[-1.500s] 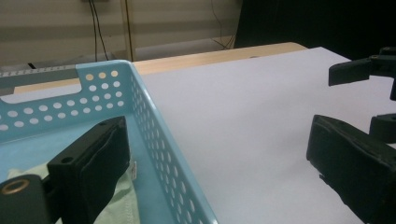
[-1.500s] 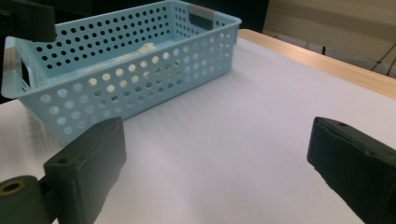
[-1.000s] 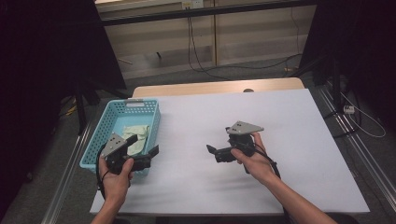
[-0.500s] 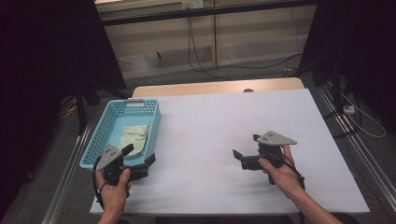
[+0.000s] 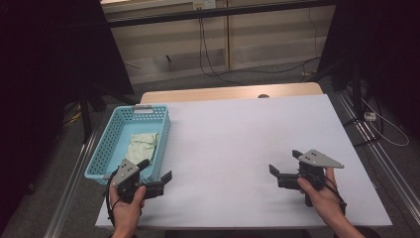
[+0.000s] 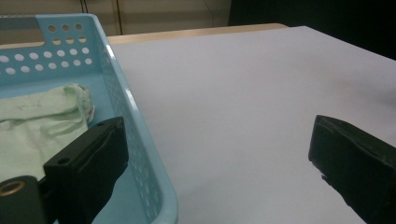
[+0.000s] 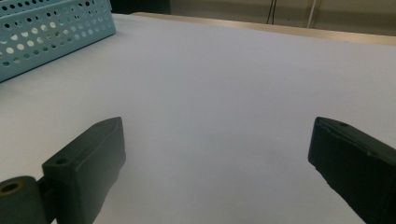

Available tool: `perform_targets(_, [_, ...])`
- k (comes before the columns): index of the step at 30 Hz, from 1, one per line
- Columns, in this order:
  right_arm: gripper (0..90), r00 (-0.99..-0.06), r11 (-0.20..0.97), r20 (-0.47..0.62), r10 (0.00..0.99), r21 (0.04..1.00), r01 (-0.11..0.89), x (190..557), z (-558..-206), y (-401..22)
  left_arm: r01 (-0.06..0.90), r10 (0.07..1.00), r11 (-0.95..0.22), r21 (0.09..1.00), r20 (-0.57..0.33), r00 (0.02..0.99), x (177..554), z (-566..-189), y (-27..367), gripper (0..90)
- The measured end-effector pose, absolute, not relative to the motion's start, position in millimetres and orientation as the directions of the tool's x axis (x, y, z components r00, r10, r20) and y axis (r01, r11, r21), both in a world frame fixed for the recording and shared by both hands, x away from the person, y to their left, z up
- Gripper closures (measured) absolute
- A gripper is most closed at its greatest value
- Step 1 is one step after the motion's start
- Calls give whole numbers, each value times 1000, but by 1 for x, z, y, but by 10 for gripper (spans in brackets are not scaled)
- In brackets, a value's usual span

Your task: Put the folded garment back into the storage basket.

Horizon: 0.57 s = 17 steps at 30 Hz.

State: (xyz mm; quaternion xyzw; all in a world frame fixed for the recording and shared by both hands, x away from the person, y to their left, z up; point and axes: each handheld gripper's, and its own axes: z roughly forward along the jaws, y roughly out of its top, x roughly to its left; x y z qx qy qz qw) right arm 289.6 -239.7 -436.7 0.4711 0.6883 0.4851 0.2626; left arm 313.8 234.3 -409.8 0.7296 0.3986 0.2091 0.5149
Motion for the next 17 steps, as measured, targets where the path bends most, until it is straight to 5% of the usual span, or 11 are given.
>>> perform_targets(17, [38, -381, 58, 83, 921, 937, 346, 275, -439, -252, 360, 803, -144, 922, -104, 587, 317, -410, 239, 48])
